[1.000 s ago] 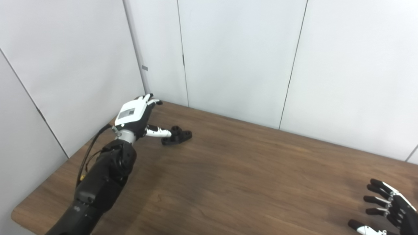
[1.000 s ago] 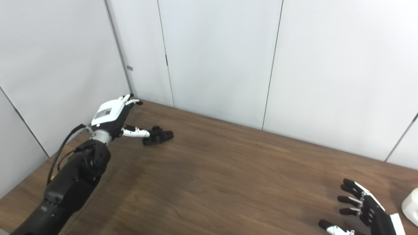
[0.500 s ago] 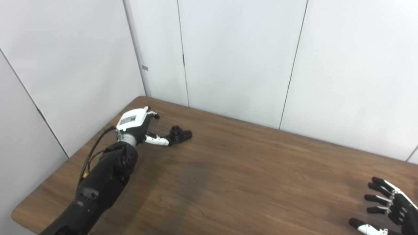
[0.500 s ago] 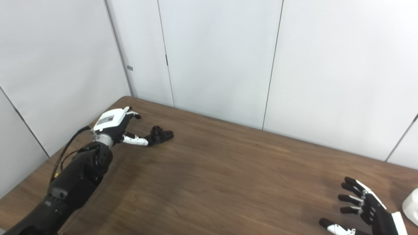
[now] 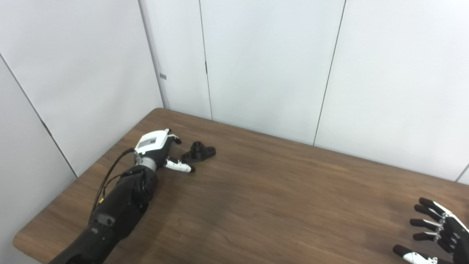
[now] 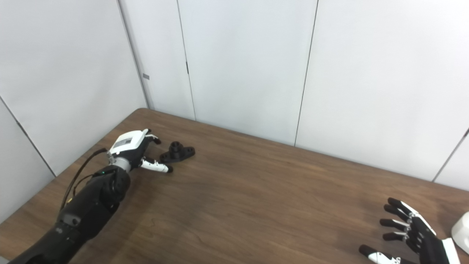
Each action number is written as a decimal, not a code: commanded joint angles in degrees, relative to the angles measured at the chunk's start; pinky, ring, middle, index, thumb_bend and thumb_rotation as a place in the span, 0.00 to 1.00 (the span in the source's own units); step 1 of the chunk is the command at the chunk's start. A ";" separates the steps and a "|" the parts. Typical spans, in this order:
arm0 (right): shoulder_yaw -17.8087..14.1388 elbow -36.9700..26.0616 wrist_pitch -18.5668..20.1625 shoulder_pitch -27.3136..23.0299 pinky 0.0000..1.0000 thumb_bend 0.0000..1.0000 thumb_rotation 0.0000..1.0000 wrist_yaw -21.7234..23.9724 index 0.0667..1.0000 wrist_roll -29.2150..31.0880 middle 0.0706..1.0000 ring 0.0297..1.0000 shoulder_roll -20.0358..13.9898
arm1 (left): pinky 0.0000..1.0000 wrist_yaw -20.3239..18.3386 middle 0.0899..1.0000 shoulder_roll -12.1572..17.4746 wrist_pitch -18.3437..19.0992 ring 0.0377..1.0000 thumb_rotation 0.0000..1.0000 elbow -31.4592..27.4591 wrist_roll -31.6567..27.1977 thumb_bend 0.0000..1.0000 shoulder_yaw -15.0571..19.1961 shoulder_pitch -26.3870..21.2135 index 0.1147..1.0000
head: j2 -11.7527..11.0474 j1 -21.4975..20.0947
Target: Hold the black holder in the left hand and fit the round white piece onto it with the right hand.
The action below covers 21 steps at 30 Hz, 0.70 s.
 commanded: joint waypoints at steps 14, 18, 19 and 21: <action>0.10 -4.65 1.16 -0.52 0.57 0.63 0.00 -0.40 0.81 -0.55 0.79 0.70 0.26 | 1.00 12.33 1.00 -5.29 -9.33 1.00 0.23 8.85 -9.72 0.87 4.93 -3.95 0.69 | 0.88 -0.98; 0.09 -5.37 2.06 -0.26 0.58 0.63 0.00 -0.44 0.81 -0.67 0.80 0.71 0.37 | 0.95 13.07 0.99 -6.65 -9.83 1.00 0.22 11.26 -12.04 0.84 5.44 -4.70 0.70 | 0.88 -0.98; 0.09 -5.55 2.27 -0.21 0.58 0.63 0.00 -0.42 0.81 -0.69 0.80 0.71 0.37 | 0.94 13.32 0.99 -6.78 -10.04 1.00 0.23 11.82 -12.13 0.84 5.23 -4.84 0.70 | 0.88 -0.98; 0.02 -5.98 2.71 -0.07 0.59 0.63 0.00 -0.37 0.81 -0.68 0.80 0.71 0.35 | 0.92 13.73 0.98 -6.89 -10.20 1.00 0.24 12.30 -12.21 0.83 4.87 -4.94 0.69 | 1.06 -1.27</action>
